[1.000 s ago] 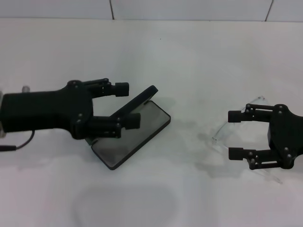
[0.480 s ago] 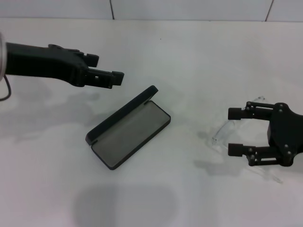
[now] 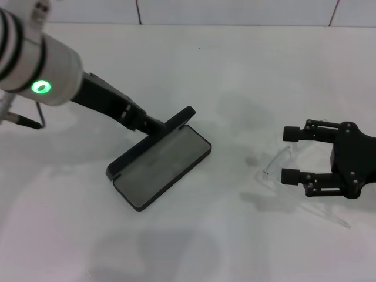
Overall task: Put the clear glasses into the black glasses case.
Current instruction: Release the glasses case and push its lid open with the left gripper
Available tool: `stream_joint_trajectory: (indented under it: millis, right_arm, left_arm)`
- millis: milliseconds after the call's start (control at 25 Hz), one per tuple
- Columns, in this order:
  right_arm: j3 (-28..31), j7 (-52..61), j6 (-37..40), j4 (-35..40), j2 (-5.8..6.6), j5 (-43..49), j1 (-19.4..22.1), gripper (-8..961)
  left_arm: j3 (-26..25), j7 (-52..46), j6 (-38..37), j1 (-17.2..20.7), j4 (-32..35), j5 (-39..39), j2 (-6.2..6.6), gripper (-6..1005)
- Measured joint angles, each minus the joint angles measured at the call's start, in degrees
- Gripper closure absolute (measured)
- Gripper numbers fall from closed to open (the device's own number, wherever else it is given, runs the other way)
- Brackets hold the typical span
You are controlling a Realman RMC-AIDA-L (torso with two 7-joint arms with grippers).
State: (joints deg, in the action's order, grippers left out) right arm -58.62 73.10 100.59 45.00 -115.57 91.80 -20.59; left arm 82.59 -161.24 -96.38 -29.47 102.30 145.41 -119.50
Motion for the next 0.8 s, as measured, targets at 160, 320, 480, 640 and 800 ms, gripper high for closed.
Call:
stream_joint_trajectory:
  millis: [160,320,480,640,800]
  right_arm:
    - [0.0,0.0,-0.3,-0.1,0.00,-0.2,-0.5,174]
    - [-0.1,0.0,-0.7,-0.5,-0.01,-0.6,-0.9,174]
    - [-0.1,-0.1,-0.7,-0.6,0.00,-0.7,-0.9,174]
    - [-0.1,-0.1,-1.2,-0.6,-0.10,-0.7,-0.9,174]
    - [-0.1,-0.1,-1.7,-0.7,-0.16,-0.7,-1.0,174]
  left_arm:
    - [4.2,-2.2,-0.4,-1.5,-2.5,3.6,-0.12,113]
    - [5.9,-3.2,-0.1,-3.2,-6.9,4.9,-0.22,114]
    - [6.8,-3.6,1.0,-5.5,-12.1,6.3,-0.22,114]
    - [8.4,-3.9,2.5,-6.8,-14.0,8.8,-0.25,114]
    - [11.0,-4.5,4.9,-7.7,-14.7,10.9,-0.27,115]
